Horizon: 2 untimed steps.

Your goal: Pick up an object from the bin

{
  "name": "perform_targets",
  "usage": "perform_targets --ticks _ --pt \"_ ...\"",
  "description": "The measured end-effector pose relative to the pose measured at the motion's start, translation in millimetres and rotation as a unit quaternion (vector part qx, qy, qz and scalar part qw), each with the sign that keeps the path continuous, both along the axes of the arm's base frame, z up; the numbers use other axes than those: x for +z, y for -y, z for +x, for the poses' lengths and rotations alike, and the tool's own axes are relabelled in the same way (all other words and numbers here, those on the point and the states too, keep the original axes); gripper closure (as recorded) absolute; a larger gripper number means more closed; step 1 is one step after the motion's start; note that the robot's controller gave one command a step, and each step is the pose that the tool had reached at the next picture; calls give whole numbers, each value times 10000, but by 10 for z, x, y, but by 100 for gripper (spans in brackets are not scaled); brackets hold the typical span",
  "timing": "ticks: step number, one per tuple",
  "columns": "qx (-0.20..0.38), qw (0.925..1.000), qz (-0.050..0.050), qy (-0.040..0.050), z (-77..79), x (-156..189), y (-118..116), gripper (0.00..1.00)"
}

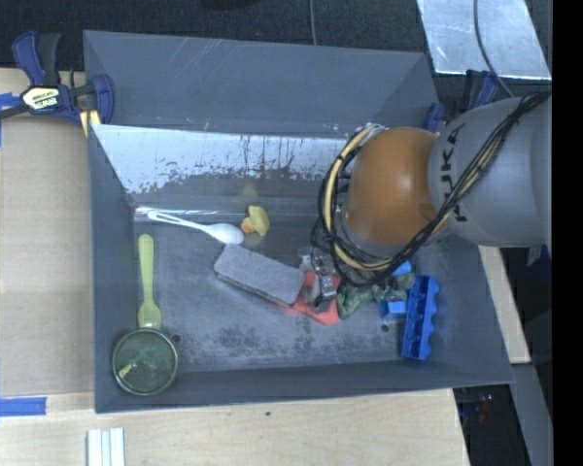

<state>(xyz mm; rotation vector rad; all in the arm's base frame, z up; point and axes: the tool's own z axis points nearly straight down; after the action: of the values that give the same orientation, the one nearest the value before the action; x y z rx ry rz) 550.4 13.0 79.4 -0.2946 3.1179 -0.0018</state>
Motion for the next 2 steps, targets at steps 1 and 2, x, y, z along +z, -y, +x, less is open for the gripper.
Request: perform_targets --ticks 1,2 --pt "0 10000 0 0 0 2 0 100" --pt "56 10000 -1 -15 9 672 -41 100"
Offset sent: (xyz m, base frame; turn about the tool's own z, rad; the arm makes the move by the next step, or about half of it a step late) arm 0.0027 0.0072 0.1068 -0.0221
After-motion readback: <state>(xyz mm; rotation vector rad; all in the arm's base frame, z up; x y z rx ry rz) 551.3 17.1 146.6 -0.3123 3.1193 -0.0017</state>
